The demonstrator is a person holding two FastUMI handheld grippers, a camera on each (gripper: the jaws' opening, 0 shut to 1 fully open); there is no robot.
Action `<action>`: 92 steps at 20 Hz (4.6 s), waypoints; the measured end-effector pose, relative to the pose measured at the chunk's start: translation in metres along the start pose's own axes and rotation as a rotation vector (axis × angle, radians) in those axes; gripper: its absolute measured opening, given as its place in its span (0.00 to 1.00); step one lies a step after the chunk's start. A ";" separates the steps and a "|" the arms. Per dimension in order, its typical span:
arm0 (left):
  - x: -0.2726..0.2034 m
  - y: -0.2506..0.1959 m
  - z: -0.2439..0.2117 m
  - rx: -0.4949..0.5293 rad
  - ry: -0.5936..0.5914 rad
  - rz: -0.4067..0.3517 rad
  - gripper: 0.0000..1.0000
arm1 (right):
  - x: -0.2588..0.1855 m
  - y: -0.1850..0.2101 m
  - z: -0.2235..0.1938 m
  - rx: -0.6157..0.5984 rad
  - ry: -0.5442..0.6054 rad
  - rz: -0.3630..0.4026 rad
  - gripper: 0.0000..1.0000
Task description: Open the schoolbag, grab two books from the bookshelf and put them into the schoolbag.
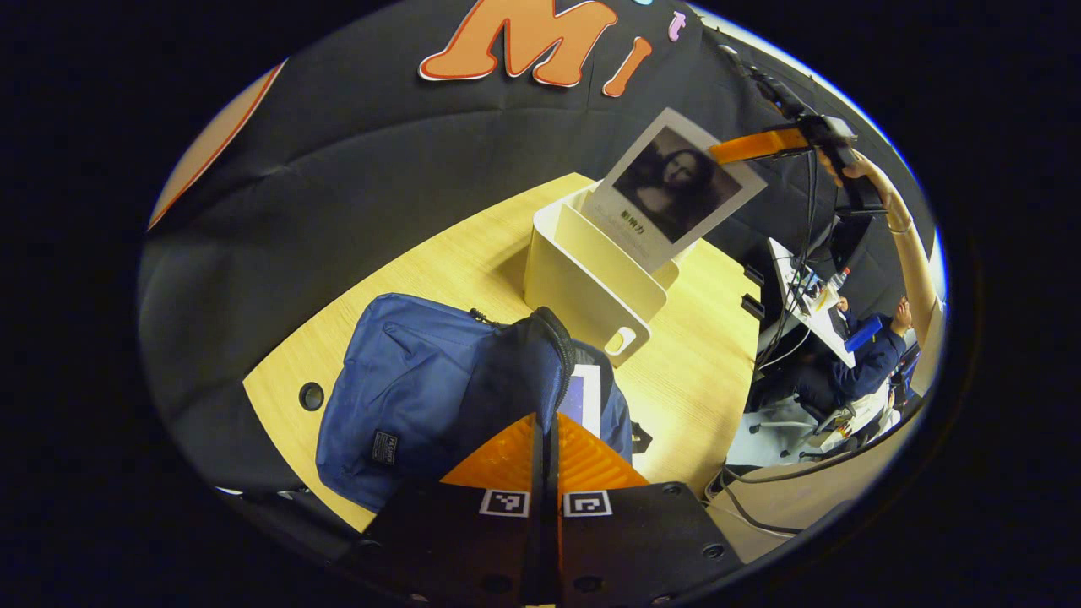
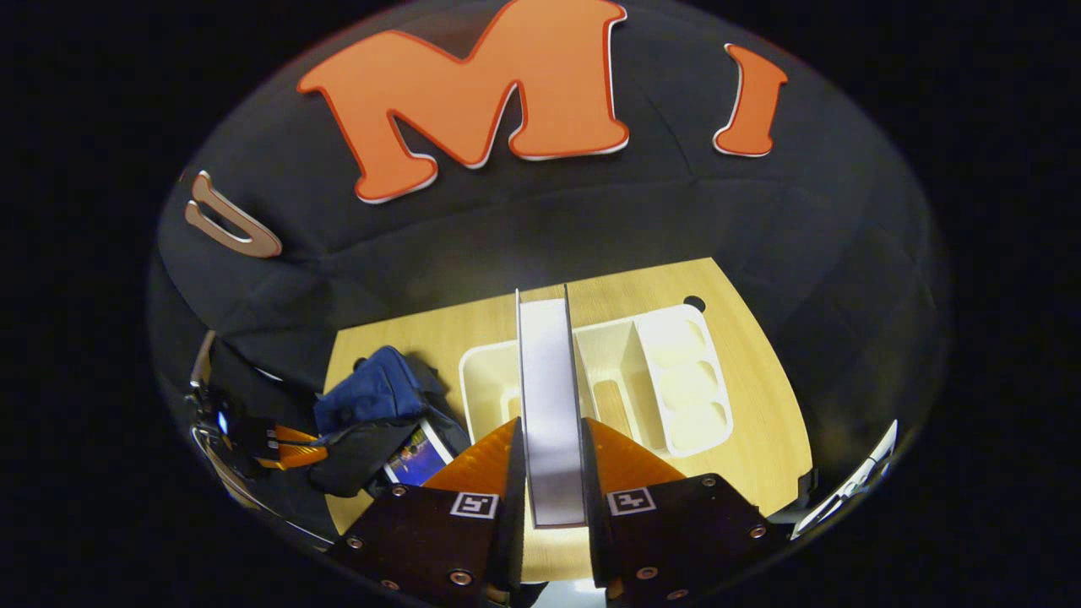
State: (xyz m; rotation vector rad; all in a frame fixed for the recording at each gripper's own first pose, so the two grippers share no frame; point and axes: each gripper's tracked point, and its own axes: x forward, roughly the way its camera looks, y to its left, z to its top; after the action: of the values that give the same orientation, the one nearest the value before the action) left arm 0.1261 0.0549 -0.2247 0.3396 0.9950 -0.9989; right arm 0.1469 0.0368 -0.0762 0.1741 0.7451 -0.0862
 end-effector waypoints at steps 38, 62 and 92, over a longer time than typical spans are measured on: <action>-0.005 -0.040 0.015 0.122 0.016 -0.001 0.00 | 0.096 0.151 -0.206 0.851 -0.026 0.492 0.27; -0.009 -0.042 0.022 0.094 -0.014 -0.036 0.01 | 0.162 0.246 -0.227 0.853 0.064 0.472 0.31; 0.003 -0.042 -0.001 0.068 0.034 -0.049 0.01 | 0.164 0.179 -0.255 0.611 0.179 0.218 0.93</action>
State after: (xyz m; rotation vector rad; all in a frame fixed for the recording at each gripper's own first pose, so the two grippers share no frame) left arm 0.0915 0.0312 -0.2199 0.3912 1.0054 -1.0763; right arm 0.1225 0.2582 -0.3494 0.8526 0.8572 -0.0891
